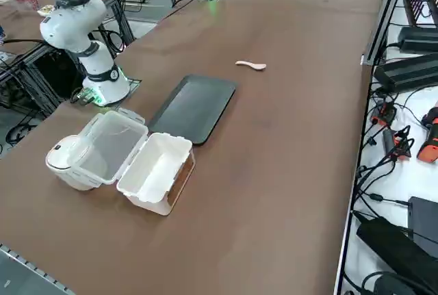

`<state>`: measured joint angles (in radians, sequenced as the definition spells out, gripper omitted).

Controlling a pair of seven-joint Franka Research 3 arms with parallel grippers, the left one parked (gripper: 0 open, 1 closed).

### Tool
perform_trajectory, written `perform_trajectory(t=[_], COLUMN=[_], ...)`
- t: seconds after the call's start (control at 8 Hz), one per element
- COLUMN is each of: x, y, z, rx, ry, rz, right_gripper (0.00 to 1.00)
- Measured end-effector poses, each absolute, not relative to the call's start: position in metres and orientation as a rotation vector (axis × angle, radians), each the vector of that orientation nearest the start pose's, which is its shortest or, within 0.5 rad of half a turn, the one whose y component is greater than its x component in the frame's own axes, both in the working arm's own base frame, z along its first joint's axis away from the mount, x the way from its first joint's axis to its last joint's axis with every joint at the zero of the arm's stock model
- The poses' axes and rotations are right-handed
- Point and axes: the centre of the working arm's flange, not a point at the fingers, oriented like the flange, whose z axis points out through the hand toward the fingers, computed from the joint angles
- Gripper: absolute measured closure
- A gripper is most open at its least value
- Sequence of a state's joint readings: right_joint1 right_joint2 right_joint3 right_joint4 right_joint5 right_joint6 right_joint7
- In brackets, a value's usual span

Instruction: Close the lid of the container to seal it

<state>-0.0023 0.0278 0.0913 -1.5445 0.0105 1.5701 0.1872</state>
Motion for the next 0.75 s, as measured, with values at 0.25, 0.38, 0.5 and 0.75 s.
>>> perform_trajectory(t=[0.25,0.38,0.5,0.75], x=[0.553,0.544,0.532,0.504], y=[0.065,0.063,0.061,0.069], z=[0.582,0.556,0.528,0.456], rx=[-3.199,-3.245,-3.292,-3.379], ry=[0.105,0.118,0.164,0.212], rz=[0.15,0.232,0.317,0.421], right_gripper=[0.0,0.0,0.0,0.0])
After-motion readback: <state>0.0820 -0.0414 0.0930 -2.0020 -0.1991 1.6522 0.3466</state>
